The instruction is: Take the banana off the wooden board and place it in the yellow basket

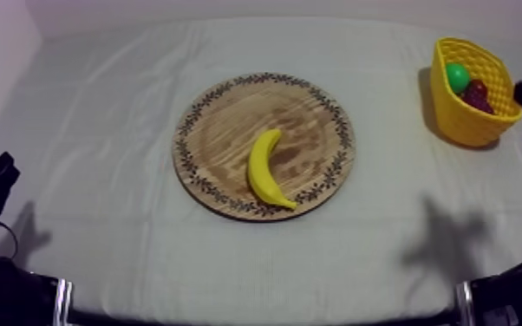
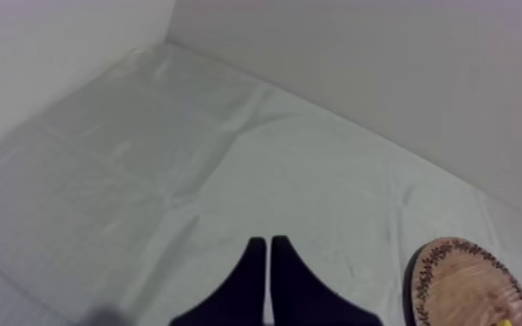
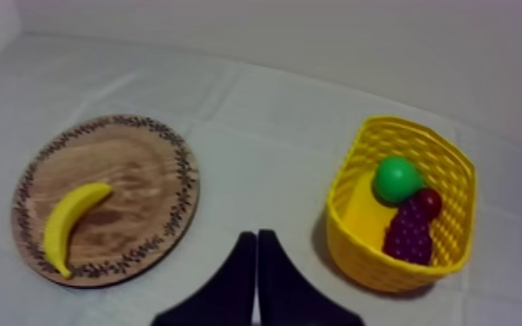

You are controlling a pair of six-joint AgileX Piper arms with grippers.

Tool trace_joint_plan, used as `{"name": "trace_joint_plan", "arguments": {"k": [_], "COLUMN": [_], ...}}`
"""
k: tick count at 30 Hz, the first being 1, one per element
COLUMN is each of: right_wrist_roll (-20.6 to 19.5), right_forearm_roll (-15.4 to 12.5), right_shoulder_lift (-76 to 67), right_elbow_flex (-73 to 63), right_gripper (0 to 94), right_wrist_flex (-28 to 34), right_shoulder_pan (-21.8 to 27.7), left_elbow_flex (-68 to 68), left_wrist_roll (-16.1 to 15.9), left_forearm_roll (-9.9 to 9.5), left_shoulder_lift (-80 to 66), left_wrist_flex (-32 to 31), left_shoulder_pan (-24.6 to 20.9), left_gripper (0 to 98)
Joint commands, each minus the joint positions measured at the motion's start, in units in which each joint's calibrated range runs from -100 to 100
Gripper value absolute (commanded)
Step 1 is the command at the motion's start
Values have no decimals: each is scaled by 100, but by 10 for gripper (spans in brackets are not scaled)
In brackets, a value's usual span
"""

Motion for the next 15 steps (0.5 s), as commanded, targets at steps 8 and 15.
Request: {"name": "trace_joint_plan", "arguments": {"k": [8, 15], "right_wrist_roll": [-177, -640], "right_forearm_roll": [-304, -234], "right_shoulder_lift": [2638, 4232], "right_elbow_flex": [-3146, -4309], "right_gripper": [2, 2], "right_wrist_flex": [1695, 2508], "right_shoulder_pan": [-482, -1167], "left_elbow_flex": [0, 0], "left_wrist_roll": [0, 0], "left_forearm_roll": [-2, -2], "left_shoulder_lift": [4, 4], "left_wrist_flex": [0, 0], "left_shoulder_pan": [-1, -1], "left_gripper": [1, 1]}}
